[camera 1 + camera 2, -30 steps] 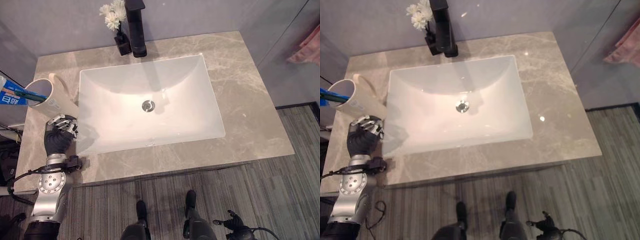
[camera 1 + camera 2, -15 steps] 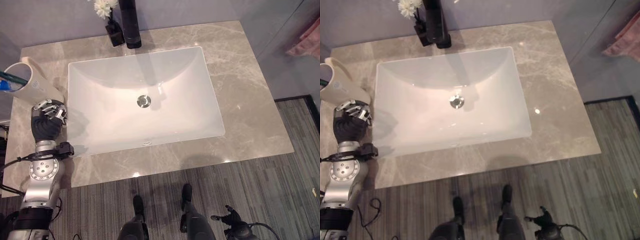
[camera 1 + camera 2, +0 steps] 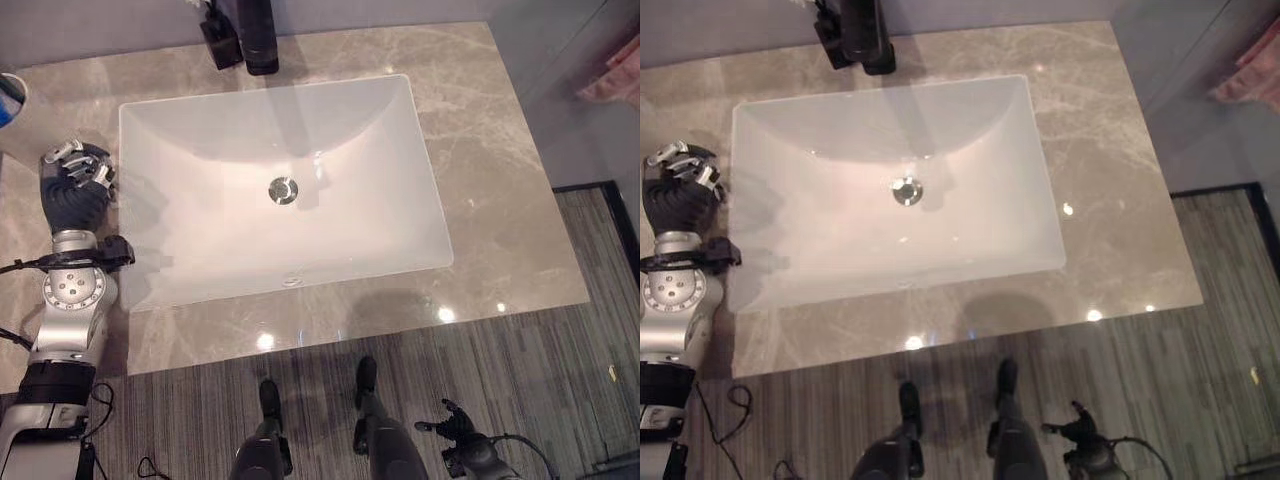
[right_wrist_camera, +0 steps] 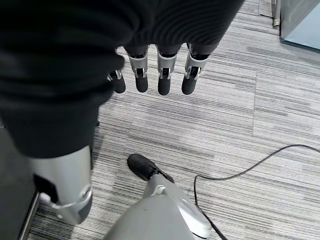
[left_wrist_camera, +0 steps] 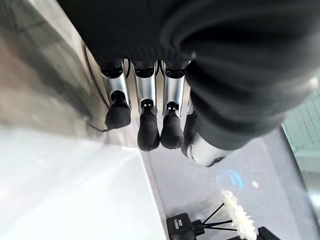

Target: Put brush and paste in cup on sink, flatten towel.

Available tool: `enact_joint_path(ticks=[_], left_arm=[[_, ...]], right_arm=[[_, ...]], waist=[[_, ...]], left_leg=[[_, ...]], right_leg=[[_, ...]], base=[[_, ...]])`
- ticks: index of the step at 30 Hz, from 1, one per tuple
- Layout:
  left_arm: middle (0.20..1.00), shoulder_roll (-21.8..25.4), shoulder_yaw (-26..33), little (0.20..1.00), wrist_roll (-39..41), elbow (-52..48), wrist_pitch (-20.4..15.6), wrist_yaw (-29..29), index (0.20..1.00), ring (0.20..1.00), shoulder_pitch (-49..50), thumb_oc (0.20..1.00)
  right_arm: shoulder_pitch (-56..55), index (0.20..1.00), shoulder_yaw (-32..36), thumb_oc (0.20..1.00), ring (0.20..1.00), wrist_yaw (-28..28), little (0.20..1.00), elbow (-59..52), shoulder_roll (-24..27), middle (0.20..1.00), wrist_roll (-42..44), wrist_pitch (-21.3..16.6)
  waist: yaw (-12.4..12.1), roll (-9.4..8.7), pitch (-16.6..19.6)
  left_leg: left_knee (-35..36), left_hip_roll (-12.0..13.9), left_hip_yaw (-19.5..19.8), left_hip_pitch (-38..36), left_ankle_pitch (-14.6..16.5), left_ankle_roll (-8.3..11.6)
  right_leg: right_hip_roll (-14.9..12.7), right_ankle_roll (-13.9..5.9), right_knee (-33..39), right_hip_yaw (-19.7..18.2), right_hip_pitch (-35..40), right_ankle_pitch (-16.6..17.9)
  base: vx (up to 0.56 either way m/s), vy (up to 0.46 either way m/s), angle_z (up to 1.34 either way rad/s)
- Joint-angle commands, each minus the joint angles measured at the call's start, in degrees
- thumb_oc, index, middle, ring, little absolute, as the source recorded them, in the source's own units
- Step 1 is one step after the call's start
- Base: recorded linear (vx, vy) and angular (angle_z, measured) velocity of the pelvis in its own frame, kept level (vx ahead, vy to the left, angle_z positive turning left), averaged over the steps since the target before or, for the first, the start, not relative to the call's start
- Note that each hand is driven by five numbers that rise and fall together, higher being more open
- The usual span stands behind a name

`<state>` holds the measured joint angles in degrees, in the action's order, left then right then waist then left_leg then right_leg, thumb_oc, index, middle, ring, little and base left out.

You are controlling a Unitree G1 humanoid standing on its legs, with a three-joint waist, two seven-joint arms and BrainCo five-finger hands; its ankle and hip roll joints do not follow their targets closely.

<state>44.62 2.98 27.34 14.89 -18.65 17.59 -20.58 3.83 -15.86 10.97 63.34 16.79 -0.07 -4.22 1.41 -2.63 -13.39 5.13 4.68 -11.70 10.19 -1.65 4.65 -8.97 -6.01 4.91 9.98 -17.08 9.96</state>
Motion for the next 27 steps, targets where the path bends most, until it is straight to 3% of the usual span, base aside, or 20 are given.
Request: enact_joint_path(ticks=[1, 7, 13, 27], left_arm=[[0.2, 0.47, 2.81, 0.2, 3.43, -3.1, -3.31, -1.35, 0.2, 0.2, 3.08, 0.2], [0.2, -2.72, 8.21, 0.2, 3.32, -6.15, -3.24, -2.93, 0.2, 0.2, 13.02, 0.2], [0.2, -2.53, 10.86, 0.2, 2.21, -4.03, -3.29, -1.78, 0.2, 0.2, 14.35, 0.2], [0.2, 0.62, 2.91, 0.2, 2.18, -1.58, -2.95, -1.54, 0.2, 0.2, 4.12, 0.2]], right_arm=[[2.25, 1.0, -0.99, 1.0, 1.0, 0.48, 1.0, 1.11, 0.98, 1.0, 0.79, -0.43], [2.18, 1.0, 0.04, 1.0, 1.0, 0.44, 1.0, 0.72, 1.29, 1.0, 0.21, -0.45], [1.91, 1.0, 0.23, 1.0, 1.0, 0.42, 1.0, -0.28, 1.85, 1.0, -0.58, -0.81], [7.43, 1.0, -3.54, 1.0, 1.0, 1.16, 1.0, -5.62, 3.05, 1.0, -1.07, -1.44]], waist=[[-0.07, 0.78, -0.03], [-1.26, 1.06, -0.31], [-2.09, 1.34, -0.65], [-3.19, 2.95, -0.25]], left_leg=[[-0.13, -0.64, 4.13, 1.15, -1.69, -0.17], [-0.13, -0.96, 4.4, 1.4, -1.66, -0.38], [-0.13, -1.42, 5.09, 1.98, -1.66, -0.52], [-0.13, -2.96, 7.67, 2.97, -1.54, -1.12]], right_leg=[[-4.8, -6.73, 0.09, -1.37, 4.78, 0.03], [-5.02, -6.67, 0.09, -1.22, 4.68, 0.27], [-5.45, -6.93, 0.09, -0.45, 4.77, 0.49], [-6.88, -7.74, -0.21, 1.5, 5.95, 1.1]], base=[[0.0, 0.0, 0.0], [0.0, 0.0, 0.0], [0.0, 0.0, 0.0], [0.02, 0.01, 0.09]])
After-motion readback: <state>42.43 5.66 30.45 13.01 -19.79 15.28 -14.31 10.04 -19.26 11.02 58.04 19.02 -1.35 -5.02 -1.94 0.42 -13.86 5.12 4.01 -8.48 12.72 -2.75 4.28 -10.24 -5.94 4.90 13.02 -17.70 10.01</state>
